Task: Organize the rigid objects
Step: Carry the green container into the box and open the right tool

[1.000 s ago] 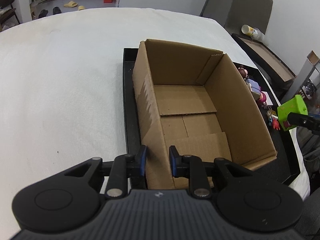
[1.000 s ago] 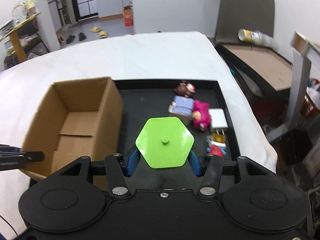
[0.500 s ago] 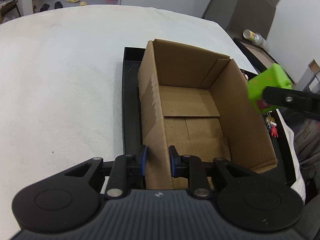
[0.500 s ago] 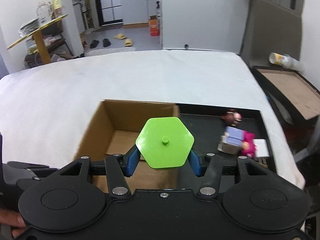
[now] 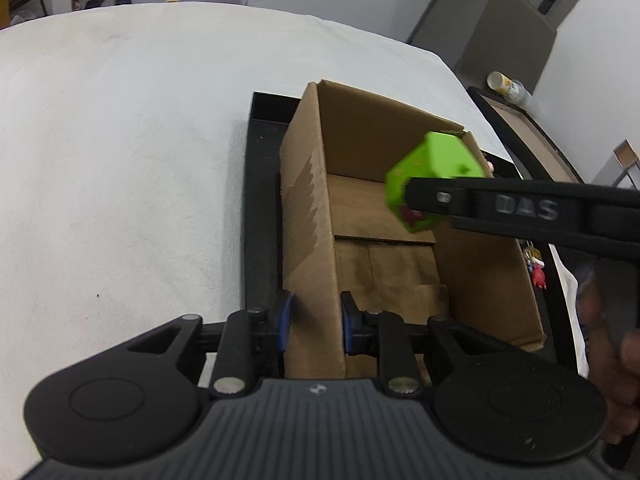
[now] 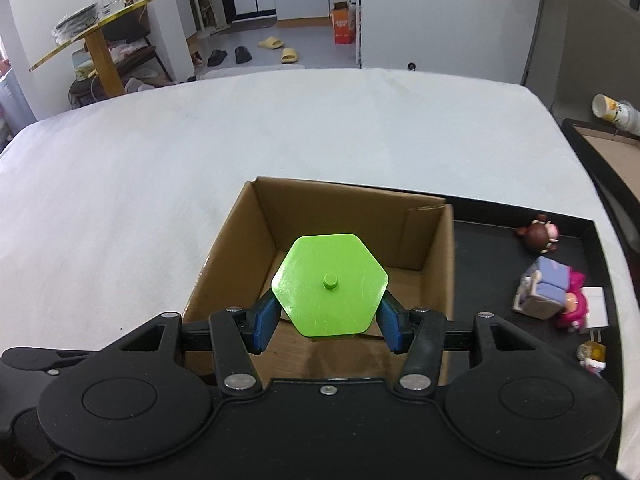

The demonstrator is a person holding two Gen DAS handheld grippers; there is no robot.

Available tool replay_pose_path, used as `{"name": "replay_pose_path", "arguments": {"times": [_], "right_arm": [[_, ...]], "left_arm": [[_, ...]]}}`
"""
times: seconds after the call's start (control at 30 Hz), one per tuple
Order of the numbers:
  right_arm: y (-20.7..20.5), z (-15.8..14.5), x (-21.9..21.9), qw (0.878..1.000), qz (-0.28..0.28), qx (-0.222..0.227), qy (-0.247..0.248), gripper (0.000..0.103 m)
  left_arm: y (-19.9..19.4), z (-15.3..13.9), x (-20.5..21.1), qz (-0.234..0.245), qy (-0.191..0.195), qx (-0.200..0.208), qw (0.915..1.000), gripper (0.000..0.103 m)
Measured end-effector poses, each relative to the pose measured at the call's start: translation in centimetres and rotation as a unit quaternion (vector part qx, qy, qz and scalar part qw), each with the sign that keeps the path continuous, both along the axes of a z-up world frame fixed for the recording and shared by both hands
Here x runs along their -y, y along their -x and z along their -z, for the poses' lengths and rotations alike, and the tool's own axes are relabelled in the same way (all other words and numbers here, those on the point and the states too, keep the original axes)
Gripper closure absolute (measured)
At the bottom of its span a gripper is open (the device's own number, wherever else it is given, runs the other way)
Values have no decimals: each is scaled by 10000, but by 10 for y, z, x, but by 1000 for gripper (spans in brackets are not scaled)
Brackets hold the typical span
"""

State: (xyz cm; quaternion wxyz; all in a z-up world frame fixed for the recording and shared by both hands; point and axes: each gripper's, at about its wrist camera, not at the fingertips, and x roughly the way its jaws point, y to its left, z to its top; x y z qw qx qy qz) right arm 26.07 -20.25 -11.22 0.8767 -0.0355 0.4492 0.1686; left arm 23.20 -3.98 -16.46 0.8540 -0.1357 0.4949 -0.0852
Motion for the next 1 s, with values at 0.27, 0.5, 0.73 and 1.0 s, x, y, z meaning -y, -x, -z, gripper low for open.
{"name": "replay_pose_path", "arguments": {"times": [0.27, 0.5, 0.73, 1.0], "right_arm": [[-12, 9, -11, 9999, 3, -82, -131, 51], [-22, 7, -14, 9993, -96, 5, -357, 43], [-13, -3, 7, 9991, 101, 99, -400, 38], [2, -25, 52, 9973, 467, 387, -406, 36]], "left_arm": [[-1, -1, 3, 27, -43, 8, 10000, 78], [-6, 3, 9, 28, -102, -94, 9999, 78], [-9, 14, 11, -307, -200, -234, 9991, 84], [-11, 12, 6, -985, -131, -230, 9948, 88]]}}
